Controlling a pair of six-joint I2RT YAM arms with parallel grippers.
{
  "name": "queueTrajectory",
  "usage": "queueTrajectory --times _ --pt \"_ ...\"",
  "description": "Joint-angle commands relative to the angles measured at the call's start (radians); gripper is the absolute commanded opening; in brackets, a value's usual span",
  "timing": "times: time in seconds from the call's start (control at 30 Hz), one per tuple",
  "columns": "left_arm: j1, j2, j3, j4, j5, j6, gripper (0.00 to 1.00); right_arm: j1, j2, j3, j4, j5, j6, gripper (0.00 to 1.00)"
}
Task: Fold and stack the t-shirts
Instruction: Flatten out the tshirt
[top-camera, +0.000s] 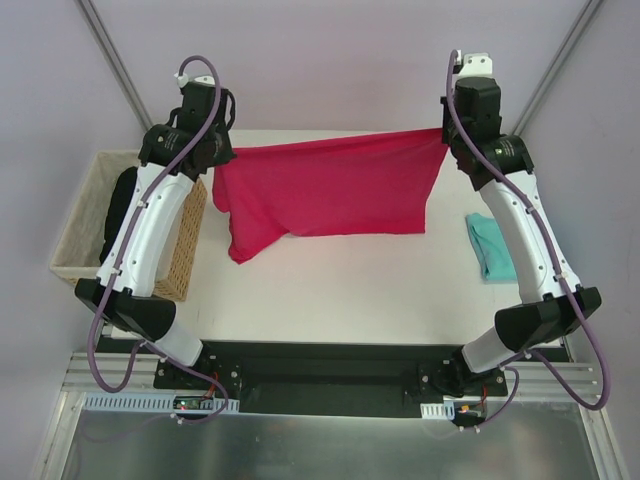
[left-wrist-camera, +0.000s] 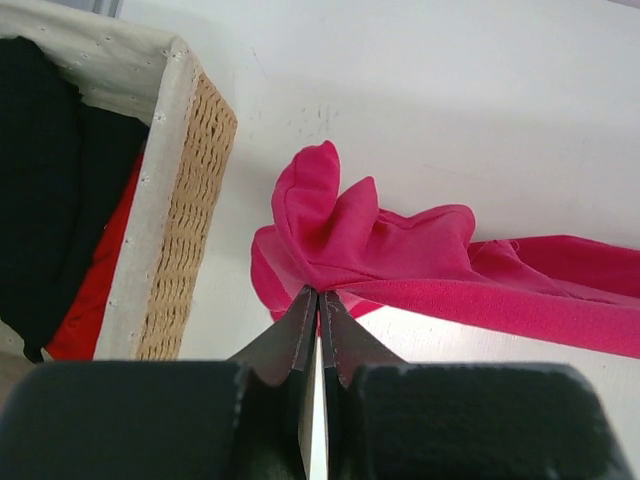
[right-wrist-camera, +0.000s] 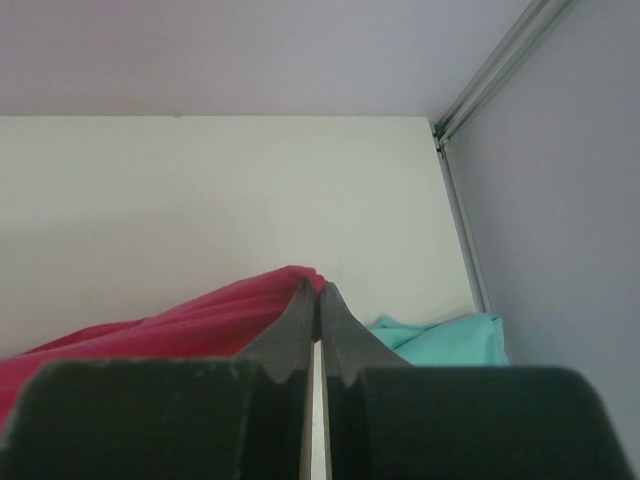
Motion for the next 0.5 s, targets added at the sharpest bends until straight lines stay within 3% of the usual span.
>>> queueTrajectory --times 0.0,0.27,0.47 --pt "0.014 -0.083 -0.026 -0.013 0.001 -0.019 0.0 -0.007 -0.079 -0.065 -0.005 0.014 0.066 0.01" --pt "0.014 -0.116 -0.089 -0.052 0.009 -0.035 0.0 -0.001 -0.162 -0.248 -0.009 0.025 0.117 0.01" --pt "0.014 -0.039 -0.002 -0.05 0.036 -0.032 0.0 -0.001 -0.094 -0.161 -0.009 0.029 0.095 0.01"
